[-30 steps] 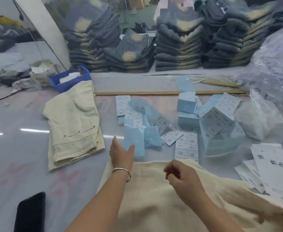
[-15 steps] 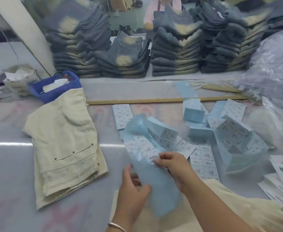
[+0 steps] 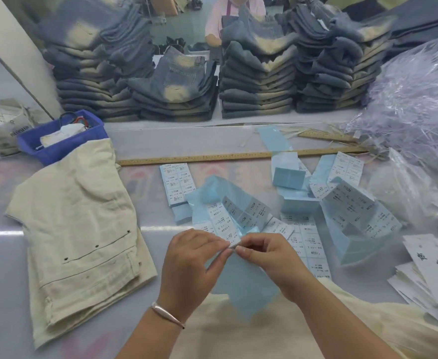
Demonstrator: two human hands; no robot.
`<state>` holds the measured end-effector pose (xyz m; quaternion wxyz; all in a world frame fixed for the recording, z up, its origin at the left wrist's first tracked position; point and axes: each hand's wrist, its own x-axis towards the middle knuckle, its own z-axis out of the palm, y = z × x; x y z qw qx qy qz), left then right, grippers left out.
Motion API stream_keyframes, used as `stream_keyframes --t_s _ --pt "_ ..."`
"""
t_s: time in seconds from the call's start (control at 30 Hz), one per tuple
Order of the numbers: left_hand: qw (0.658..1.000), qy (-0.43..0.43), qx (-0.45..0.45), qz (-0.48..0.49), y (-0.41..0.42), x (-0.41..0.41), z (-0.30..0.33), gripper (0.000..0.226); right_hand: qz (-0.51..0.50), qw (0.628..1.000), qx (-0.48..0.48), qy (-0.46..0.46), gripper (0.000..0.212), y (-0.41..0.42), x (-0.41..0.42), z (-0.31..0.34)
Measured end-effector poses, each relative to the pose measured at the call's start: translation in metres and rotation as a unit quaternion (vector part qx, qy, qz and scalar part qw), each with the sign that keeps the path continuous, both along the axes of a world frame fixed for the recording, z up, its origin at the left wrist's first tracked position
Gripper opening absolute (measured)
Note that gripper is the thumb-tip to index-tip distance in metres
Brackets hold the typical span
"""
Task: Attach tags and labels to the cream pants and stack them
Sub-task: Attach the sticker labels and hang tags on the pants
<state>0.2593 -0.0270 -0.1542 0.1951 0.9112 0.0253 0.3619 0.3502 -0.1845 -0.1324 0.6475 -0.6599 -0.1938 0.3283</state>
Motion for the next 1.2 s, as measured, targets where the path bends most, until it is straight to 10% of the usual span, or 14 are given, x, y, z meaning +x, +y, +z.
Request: stream_keyframes --t_s 0.23,0.5,0.67,0.77,0.87,1.03,1.2 --pt "0.992 0.098 -0.057 -0.052 0.009 0.001 0.017 0.023 0.057 0.985 -0.090 -0.134 0.022 -0.004 0.009 0.008" --pt "0.963 -0.039 -0.185 0.192 0.021 -0.003 0.042 0.015 -0.097 0.971 -0.184 -0.116 0.011 -0.004 0.017 -0.012" --pt "0.897 -0.068 -0.435 0.040 -0.012 -0.023 0.068 0.008 -0.174 0.934 -0.202 -0.236 0.020 -0.012 0.005 0.001" --pt "0.863 -0.033 -0.497 -0.080 -0.040 -0.030 0.081 0.010 -0.163 0.984 -0.047 -0.051 0.025 -0.026 0.001 0.029" --pt "0.858 0.023 -0.488 -0.159 -0.065 -0.032 0.088 0.010 0.060 0.979 0.006 0.196 0.046 -0.062 0.003 0.058" --pt "0.853 0.123 -0.454 -0.226 -0.116 -0.024 0.102 0.023 0.128 0.984 0.028 0.118 0.008 -0.140 0.002 0.083" --pt "0.827 0.129 -0.528 -0.143 -0.195 -0.003 0.089 0.028 -0.078 0.997 0.023 0.012 0.009 -0.219 -0.003 0.084"
